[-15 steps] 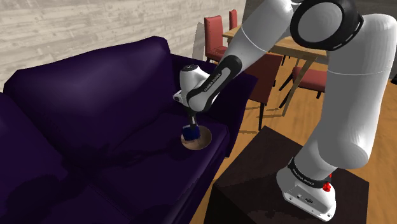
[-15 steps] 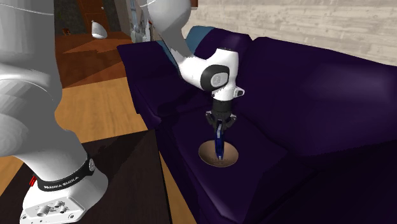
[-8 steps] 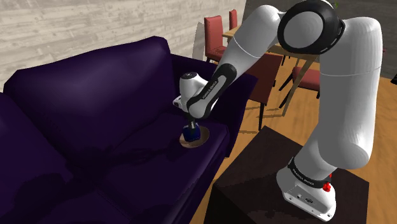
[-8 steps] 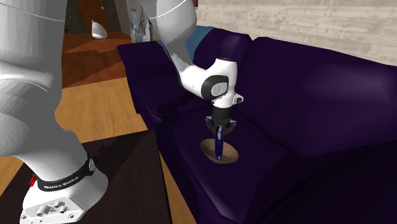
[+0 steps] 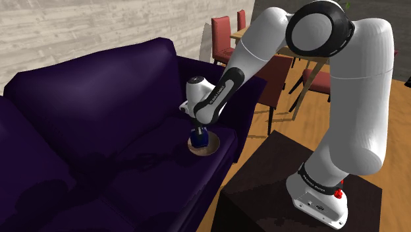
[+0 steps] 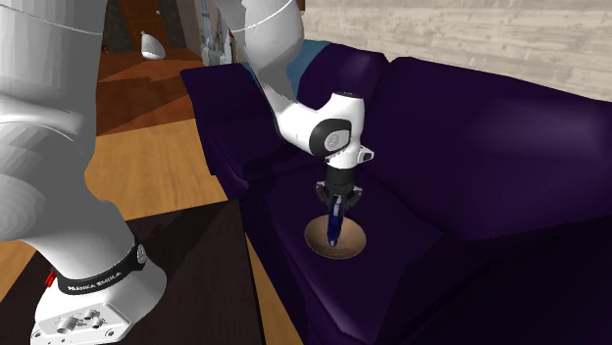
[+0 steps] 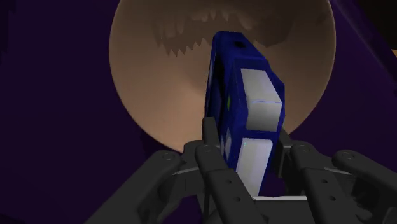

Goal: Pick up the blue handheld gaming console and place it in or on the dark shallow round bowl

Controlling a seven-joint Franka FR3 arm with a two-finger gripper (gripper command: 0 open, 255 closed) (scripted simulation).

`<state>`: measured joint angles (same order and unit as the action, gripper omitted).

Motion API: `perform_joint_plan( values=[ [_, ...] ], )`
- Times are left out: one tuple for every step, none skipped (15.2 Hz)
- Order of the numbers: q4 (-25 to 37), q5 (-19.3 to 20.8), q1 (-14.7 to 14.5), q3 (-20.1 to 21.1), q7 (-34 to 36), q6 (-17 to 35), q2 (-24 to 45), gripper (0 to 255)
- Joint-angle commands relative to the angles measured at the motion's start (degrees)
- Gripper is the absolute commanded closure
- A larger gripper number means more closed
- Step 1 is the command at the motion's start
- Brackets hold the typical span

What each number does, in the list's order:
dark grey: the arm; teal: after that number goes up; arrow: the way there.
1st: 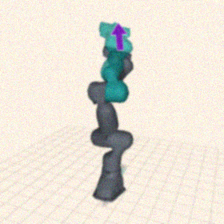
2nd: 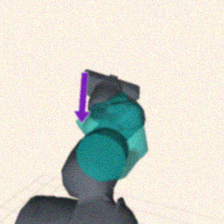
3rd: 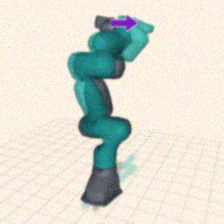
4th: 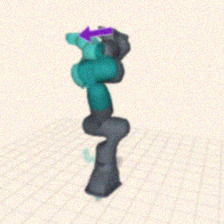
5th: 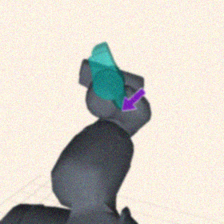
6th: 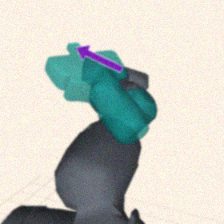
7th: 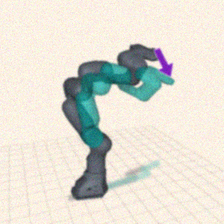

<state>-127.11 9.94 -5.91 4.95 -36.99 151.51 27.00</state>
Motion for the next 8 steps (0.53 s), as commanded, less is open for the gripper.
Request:
perform_joint_plan(
  values=[
    [-0.03,0.05,0.08,-0.14,0.0,0.1,0.19,0],
    [-0.06,0.05,0.1,-0.14,-0.03,0.12,0.19,0],
    [-0.05,0.04,0.11,-0.14,-0.04,0.09,0.16,0],
    [-0.06,0.04,0.12,-0.14,-0.05,0.09,0.16,0],
    [-0.05,0.04,0.11,-0.14,-0.04,0.1,0.17,0],
    [-0.02,0.06,0.09,-0.15,-0.02,0.11,0.22,0],
    [-0.28,-0.37,0.3,0.22,-0.33,-1.4,-1.55,0],
    [-0.46,-0.82,0.5,0.58,-0.64,-2.94,-3.29,0]
  ],
)
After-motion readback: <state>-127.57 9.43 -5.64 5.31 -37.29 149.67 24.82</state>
